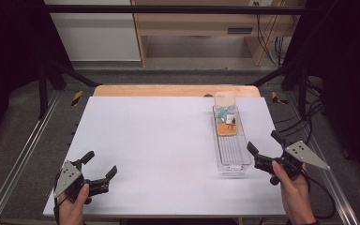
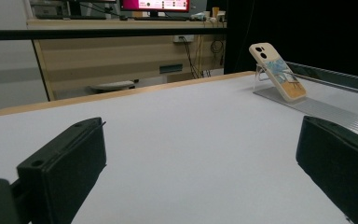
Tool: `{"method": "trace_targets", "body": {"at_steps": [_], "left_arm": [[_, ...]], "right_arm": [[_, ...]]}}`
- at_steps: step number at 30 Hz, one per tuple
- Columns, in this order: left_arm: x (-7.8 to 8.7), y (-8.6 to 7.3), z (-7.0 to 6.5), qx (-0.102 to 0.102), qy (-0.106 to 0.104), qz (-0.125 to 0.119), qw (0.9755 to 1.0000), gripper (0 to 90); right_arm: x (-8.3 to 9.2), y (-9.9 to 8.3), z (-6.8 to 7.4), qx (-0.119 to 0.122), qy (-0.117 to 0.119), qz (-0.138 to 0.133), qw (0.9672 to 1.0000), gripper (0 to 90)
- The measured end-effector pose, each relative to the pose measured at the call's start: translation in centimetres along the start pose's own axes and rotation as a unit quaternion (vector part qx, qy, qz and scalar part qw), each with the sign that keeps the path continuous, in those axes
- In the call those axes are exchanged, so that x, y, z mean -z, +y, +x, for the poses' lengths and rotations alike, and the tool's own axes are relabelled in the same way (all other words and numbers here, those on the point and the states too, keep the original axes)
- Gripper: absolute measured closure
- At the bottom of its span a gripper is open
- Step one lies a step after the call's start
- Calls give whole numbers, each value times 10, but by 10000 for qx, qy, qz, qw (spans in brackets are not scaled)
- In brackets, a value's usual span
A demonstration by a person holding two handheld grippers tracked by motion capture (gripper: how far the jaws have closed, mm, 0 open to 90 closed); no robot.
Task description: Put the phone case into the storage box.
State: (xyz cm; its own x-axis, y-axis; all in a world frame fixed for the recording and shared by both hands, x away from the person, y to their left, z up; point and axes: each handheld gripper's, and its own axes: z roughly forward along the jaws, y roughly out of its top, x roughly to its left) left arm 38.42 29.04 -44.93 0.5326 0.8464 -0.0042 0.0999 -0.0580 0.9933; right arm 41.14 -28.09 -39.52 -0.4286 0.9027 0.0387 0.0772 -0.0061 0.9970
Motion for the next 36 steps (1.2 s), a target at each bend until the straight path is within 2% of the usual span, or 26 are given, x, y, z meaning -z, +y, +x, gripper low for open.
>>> {"method": "trace_targets", "body": {"at_steps": [6, 8, 36], "left_arm": [[0, 0, 0, 6, 0, -8, 10000, 11], [0, 0, 0, 0, -18, -2, 10000, 11], [-1, 0, -1, -3, -91, 9, 10000, 11]], "right_arm": [[3, -9, 2, 115, -23, -46, 9999, 44], [4, -13, 1, 226, -128, -60, 9996, 51], [10, -53, 6, 130, 51, 18, 9999, 36]]}}
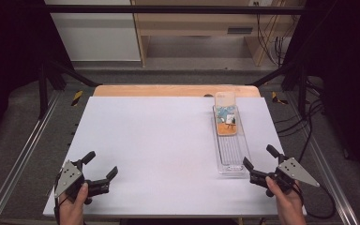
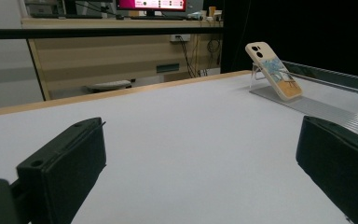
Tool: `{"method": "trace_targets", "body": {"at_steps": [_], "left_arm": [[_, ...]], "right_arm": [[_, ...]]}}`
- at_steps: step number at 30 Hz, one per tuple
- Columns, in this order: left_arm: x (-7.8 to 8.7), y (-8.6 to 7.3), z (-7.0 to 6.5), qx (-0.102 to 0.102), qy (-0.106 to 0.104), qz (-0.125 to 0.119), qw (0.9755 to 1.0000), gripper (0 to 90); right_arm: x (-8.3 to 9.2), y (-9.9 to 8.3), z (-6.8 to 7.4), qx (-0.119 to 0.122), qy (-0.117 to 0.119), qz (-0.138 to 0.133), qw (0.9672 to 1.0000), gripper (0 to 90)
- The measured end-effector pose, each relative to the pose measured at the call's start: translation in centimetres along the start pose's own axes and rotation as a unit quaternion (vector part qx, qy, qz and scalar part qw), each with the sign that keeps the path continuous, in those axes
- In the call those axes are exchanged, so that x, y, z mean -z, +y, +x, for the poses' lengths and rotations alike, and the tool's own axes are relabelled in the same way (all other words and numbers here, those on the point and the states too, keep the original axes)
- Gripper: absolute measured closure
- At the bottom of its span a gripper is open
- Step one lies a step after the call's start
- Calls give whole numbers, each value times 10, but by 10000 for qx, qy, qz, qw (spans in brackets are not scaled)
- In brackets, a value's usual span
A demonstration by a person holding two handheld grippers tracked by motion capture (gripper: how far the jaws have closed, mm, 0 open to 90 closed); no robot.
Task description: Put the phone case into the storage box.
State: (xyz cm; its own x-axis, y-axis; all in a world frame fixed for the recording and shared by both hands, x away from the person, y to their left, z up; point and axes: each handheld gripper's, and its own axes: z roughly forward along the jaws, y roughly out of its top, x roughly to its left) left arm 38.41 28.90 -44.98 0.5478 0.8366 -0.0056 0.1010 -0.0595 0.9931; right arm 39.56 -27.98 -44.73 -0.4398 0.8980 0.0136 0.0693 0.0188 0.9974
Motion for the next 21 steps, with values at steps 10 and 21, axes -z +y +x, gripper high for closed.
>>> {"method": "trace_targets", "body": {"at_steps": [10, 21], "left_arm": [[0, 0, 1, 40, -4, -21, 10000, 11], [0, 0, 1, 39, -38, -29, 10000, 11]], "right_arm": [[0, -7, 4, 14, 62, -36, 10000, 34], [-3, -11, 11, 27, 199, -54, 9998, 32]]}}
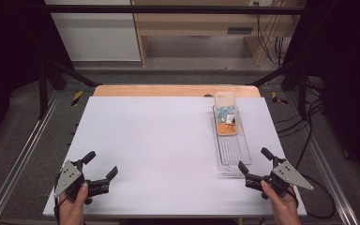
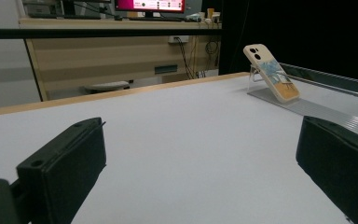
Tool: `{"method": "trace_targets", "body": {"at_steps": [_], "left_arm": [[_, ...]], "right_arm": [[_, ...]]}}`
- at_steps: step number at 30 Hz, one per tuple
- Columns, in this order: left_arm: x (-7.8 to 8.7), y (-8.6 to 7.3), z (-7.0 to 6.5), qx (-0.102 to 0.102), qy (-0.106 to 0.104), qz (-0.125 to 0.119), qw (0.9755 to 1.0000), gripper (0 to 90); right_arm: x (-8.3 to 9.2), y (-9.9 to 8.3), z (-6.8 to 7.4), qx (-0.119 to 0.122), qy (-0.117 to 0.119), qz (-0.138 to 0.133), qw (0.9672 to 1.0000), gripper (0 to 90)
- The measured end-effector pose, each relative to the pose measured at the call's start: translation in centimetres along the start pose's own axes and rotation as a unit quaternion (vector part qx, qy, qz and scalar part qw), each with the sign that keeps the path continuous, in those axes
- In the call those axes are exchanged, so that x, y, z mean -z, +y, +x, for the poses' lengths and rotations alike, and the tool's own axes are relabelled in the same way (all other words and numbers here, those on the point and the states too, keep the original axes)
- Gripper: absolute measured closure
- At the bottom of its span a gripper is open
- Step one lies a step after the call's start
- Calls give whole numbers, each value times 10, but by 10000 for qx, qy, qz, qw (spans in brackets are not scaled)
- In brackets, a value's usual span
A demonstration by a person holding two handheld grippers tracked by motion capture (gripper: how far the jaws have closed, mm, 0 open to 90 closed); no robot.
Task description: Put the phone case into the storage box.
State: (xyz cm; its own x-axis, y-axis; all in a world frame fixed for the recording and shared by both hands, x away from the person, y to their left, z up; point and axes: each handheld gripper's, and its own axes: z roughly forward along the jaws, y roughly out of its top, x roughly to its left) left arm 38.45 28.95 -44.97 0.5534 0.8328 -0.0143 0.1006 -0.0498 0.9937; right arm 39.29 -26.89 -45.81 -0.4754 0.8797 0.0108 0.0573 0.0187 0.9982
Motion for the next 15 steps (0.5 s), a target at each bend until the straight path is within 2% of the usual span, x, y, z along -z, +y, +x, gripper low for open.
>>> {"method": "trace_targets", "body": {"at_steps": [15], "left_arm": [[-1, 0, -1, -33, -91, -8, 10000, 11]], "right_arm": [[-7, -1, 9, 44, 265, -23, 9996, 31]]}}
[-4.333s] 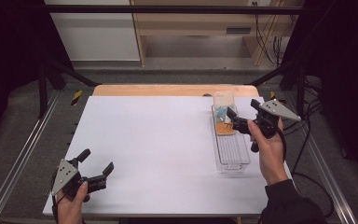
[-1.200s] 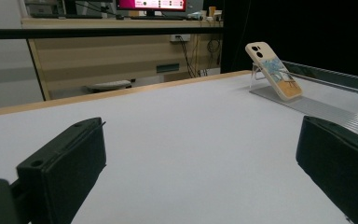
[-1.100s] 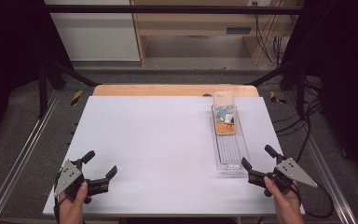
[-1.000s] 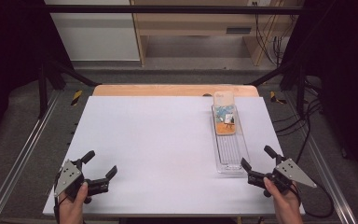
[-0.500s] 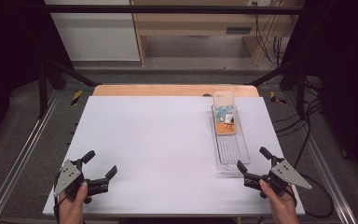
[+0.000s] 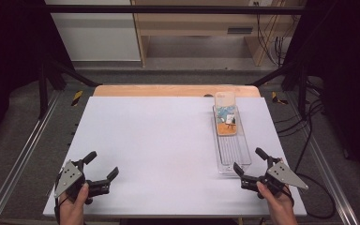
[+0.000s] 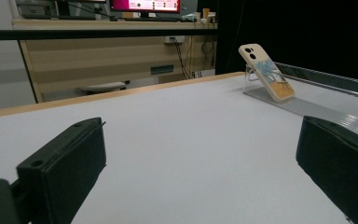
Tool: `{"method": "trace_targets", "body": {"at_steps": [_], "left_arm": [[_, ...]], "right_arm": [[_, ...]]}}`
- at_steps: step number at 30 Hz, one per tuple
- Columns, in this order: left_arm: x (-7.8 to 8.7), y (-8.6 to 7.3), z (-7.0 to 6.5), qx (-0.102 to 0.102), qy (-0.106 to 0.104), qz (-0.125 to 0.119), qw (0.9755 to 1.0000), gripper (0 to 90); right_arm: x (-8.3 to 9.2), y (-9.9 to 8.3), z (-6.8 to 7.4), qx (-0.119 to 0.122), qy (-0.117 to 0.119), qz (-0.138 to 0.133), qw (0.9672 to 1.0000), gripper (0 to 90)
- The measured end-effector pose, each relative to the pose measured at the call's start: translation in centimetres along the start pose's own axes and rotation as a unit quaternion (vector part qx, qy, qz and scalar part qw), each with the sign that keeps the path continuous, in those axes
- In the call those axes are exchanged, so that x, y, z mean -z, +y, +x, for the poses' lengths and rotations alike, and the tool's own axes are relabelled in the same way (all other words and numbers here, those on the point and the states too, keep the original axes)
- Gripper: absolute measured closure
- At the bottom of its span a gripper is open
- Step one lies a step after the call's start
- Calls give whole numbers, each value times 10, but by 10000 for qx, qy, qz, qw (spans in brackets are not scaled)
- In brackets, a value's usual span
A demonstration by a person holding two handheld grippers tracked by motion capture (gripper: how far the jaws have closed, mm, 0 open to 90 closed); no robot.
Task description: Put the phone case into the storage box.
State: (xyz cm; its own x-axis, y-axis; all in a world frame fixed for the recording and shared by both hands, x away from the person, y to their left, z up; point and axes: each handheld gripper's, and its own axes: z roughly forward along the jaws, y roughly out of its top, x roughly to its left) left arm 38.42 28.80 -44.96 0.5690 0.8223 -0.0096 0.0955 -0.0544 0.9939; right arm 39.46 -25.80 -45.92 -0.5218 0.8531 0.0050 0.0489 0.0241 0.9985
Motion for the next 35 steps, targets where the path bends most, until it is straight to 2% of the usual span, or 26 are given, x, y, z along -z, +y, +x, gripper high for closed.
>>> {"method": "trace_targets", "body": {"at_steps": [12, 19, 23, 28, 35], "left_arm": [[0, 0, 0, 45, -72, -18, 10000, 11], [0, 0, 0, 39, -93, -11, 9999, 11], [0, 0, 0, 26, -94, -7, 10000, 11], [0, 0, 0, 6, -90, -3, 10000, 11], [0, 0, -1, 11, -98, -23, 9999, 11]], "right_arm": [[-13, 6, 6, 5, 174, 20, 9998, 31], [-23, 10, 8, -151, 255, 23, 9996, 32], [-27, 11, 10, -241, 295, 113, 9992, 33], [-31, 10, 10, -429, 236, 198, 9986, 36], [-24, 9, 6, -464, 113, 316, 9984, 37]]}}
